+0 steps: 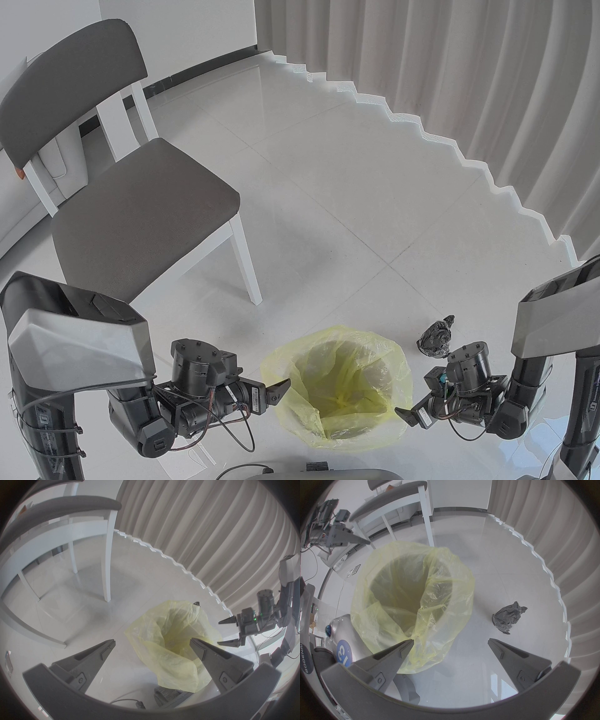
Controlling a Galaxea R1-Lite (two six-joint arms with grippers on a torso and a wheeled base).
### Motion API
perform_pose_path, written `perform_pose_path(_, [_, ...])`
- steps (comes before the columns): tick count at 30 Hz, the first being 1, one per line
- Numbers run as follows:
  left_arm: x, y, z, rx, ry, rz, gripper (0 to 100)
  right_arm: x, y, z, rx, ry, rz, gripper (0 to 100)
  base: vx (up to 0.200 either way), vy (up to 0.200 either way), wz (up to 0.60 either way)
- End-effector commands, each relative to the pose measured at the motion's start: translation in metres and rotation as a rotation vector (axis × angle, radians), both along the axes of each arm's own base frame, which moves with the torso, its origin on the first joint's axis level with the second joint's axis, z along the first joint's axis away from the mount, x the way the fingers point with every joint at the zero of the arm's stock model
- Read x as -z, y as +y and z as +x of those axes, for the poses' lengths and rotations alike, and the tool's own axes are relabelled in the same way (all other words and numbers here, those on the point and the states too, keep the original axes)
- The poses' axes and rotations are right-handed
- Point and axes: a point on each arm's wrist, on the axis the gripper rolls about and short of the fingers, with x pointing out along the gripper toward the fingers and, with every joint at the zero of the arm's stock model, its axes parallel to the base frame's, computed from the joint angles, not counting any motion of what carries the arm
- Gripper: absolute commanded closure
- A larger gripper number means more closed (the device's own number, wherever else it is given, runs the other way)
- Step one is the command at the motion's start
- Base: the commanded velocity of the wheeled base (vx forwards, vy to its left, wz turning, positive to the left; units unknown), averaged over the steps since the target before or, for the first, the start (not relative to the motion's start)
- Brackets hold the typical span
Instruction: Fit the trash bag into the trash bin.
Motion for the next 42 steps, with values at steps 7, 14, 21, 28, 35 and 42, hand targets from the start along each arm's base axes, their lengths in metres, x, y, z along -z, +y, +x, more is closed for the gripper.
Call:
perform_pose_path(7, [-0.001,-0.022,0.025,0.013,0.043,0.030,0,-0.026,-0.022,-0.042,-0.017,-0.127,0.044,0,0.000,0.000,0.00])
perform_pose_path(14, [0.000,-0.027,0.032,-0.002,0.096,0.081,0,-0.055,-0.030,-0.036,0.054,-0.271,0.129,0,0.000,0.000,0.00])
perform_pose_path(21, [0.004,-0.035,0.040,-0.007,0.115,0.108,0,-0.073,-0.049,-0.025,0.104,-0.351,0.193,0,0.000,0.000,0.00])
perform_pose_path(28, [0.011,-0.040,0.041,-0.006,0.156,0.146,100,-0.083,-0.069,-0.014,0.150,-0.403,0.230,0,0.000,0.000,0.00])
perform_pose_path(35, [0.011,-0.035,0.030,-0.004,0.176,0.167,100,-0.085,-0.078,-0.009,0.169,-0.416,0.240,0,0.000,0.000,0.00])
perform_pose_path(42, [-0.004,-0.018,0.010,-0.015,0.187,0.176,100,-0.083,-0.080,-0.007,0.168,-0.410,0.243,0,0.000,0.000,0.00])
